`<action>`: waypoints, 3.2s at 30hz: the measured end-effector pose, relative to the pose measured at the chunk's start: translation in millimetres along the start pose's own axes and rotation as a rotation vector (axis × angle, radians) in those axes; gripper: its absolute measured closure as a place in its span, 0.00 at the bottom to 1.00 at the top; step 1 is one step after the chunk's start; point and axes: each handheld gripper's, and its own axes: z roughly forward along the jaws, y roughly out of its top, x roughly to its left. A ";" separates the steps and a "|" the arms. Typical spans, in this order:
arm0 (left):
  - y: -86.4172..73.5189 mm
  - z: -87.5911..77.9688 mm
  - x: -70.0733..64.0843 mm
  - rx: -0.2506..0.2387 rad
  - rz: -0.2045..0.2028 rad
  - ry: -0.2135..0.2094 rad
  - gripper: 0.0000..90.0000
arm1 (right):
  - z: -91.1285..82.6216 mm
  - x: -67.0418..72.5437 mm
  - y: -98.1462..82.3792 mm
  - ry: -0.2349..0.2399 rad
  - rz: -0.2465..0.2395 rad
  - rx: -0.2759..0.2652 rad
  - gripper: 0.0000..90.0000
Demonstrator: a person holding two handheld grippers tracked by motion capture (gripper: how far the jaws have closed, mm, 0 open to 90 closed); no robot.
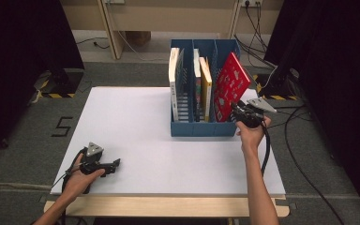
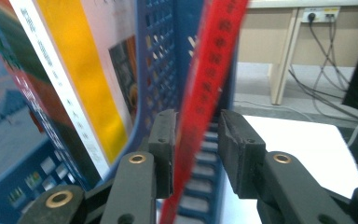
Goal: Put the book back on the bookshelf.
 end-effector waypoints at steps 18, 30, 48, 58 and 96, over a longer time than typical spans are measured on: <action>0.0 0.1 -0.2 0.000 -0.001 0.000 0.17 | -4.5 -8.2 -8.4 -0.006 -0.017 0.015 0.76; 0.1 0.1 -0.1 0.000 -0.001 0.000 0.17 | -6.1 -5.9 -9.0 0.001 0.029 0.005 0.70; 0.3 0.1 0.2 0.003 -0.001 -0.003 0.16 | -49.8 10.8 -10.4 0.069 0.057 0.004 0.49; 0.4 0.5 0.3 0.000 -0.002 -0.007 0.16 | -60.4 19.7 -12.2 0.090 0.054 0.008 0.43; 0.5 0.7 0.6 0.005 0.004 -0.015 0.14 | -72.7 52.0 -37.8 0.194 0.135 0.004 0.20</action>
